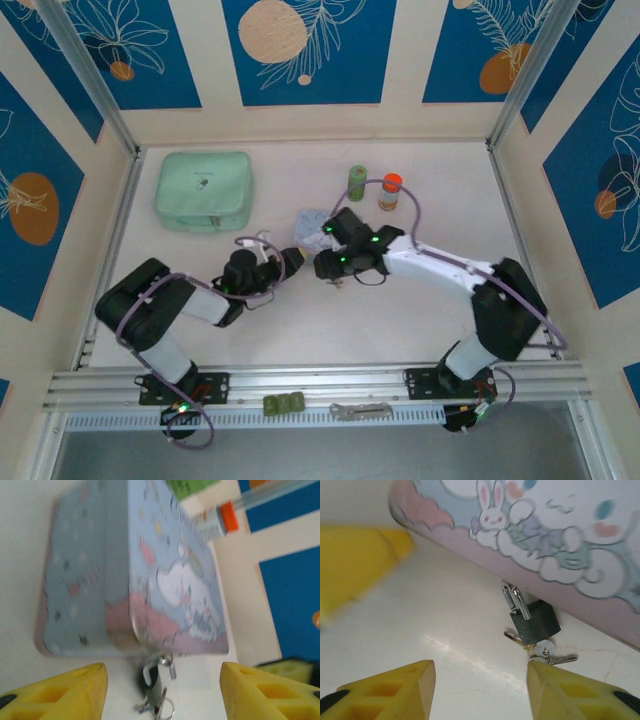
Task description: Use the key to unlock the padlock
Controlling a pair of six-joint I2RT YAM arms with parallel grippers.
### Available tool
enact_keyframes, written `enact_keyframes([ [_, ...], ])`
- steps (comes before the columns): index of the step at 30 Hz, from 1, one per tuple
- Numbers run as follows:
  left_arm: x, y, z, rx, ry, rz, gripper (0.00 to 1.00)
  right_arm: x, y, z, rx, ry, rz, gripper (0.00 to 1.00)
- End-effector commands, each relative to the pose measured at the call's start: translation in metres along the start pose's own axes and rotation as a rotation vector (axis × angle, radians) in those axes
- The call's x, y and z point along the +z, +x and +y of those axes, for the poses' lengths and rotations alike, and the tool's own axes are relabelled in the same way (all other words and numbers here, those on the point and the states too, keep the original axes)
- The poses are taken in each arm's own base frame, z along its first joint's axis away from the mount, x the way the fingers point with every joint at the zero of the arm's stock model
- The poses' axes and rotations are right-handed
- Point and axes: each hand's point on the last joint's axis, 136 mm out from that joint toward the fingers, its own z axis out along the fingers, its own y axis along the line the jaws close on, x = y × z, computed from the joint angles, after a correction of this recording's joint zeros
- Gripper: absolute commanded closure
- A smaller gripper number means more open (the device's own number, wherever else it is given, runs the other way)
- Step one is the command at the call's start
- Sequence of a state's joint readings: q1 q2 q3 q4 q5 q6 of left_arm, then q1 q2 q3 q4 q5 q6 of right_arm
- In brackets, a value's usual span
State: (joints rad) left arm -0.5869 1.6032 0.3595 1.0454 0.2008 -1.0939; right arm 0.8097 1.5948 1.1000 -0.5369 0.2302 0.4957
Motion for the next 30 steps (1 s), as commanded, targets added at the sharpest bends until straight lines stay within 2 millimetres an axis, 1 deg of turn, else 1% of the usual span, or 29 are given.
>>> enact_keyframes([
  [1,-0.014,-0.019,0.01,0.011,-0.061,-0.038,0.39,0.012,0.017,-0.025,-0.183,0.257,0.097,0.46],
  [3,-0.021,-0.032,0.008,0.037,-0.081,-0.061,0.39,0.021,0.018,-0.029,-0.225,0.339,0.116,0.45],
  [6,-0.032,-0.045,0.005,0.071,-0.106,-0.092,0.36,0.031,0.017,-0.032,-0.274,0.417,0.124,0.44],
  [9,-0.039,-0.052,0.004,0.093,-0.127,-0.109,0.35,0.038,0.012,-0.036,-0.309,0.474,0.109,0.44],
  [13,-0.041,-0.053,0.006,0.09,-0.134,-0.11,0.35,0.049,0.009,-0.038,-0.337,0.491,0.094,0.46],
  [16,-0.04,-0.052,0.009,0.072,-0.128,-0.112,0.35,0.056,0.006,-0.039,-0.353,0.499,0.074,0.5],
  [20,-0.035,-0.05,0.011,0.051,-0.115,-0.107,0.35,0.064,0.007,-0.038,-0.364,0.483,0.061,0.63],
  [25,-0.027,-0.057,0.009,0.048,-0.104,-0.113,0.35,0.072,0.012,-0.036,-0.375,0.453,0.06,0.73],
  [27,-0.022,-0.063,0.006,0.054,-0.098,-0.116,0.35,0.075,0.015,-0.036,-0.385,0.439,0.064,0.72],
  [30,-0.016,-0.072,0.001,0.054,-0.078,-0.131,0.35,0.079,0.023,-0.037,-0.389,0.422,0.094,0.62],
])
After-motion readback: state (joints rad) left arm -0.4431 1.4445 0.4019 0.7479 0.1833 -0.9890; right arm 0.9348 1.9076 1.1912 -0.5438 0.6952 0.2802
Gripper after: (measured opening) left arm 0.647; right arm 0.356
